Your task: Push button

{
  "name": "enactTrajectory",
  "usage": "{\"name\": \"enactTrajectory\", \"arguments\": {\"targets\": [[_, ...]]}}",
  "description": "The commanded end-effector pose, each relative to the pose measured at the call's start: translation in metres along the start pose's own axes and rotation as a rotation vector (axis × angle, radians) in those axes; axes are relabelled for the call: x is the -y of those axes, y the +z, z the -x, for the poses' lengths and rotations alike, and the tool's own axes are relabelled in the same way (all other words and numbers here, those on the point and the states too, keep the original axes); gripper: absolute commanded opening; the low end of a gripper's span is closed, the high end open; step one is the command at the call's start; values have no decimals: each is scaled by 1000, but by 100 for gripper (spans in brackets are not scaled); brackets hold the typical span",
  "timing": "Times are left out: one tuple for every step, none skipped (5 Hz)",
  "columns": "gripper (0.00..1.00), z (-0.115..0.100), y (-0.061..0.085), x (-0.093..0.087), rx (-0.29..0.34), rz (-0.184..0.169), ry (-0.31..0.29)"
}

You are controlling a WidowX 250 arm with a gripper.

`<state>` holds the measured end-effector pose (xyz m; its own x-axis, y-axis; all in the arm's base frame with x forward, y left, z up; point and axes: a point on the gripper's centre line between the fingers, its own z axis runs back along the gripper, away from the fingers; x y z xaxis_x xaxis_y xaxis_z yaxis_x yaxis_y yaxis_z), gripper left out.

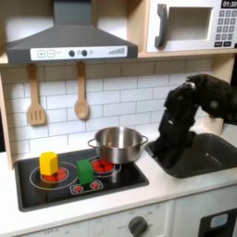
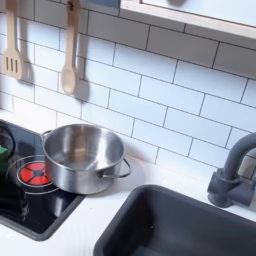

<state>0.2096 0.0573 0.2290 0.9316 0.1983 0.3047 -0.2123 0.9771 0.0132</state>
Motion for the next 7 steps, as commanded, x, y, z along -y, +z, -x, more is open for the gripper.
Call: {"name": "enactTrajectory", "arguments": {"targets": [[0, -48, 4, -8, 140, 3, 19], [0, -73, 13, -12, 211, 11, 16], [0, -96, 24, -17, 279, 1, 10], [0, -112, 38, -19, 332, -2, 5], [0, -124, 48, -21, 385, -2, 4], [0, -131, 60, -25, 445, -4, 9], [0, -136, 64, -27, 493, -1, -5]]}}
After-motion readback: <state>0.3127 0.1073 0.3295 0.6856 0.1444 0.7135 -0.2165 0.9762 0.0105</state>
